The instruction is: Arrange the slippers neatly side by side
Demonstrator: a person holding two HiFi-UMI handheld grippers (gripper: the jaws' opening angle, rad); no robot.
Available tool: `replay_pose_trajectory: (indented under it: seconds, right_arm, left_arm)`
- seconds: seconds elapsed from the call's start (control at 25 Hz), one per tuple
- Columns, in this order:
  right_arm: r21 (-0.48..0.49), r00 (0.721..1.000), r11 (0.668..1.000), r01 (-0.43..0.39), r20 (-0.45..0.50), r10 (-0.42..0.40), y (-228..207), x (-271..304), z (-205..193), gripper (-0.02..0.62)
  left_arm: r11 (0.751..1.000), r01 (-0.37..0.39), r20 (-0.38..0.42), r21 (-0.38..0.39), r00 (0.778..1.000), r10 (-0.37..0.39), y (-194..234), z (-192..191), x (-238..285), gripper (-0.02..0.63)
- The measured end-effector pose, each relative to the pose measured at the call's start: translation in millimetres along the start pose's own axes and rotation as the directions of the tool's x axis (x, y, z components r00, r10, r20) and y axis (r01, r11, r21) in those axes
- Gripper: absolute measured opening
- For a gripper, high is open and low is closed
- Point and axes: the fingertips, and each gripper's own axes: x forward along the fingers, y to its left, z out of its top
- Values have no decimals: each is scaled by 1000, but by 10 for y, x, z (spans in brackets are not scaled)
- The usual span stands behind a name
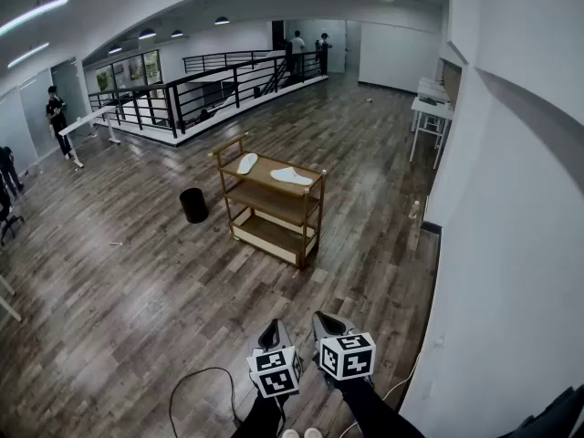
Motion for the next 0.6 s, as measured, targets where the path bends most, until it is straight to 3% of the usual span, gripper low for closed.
replay_pose_trajectory:
  seconds: [0.6]
  right_arm:
    - [-14,1000,1000,-5,10,5,62,-17,38,-2]
  left_arm:
    - [1000,-1,22,2,1000,1,15,86,-61,-1]
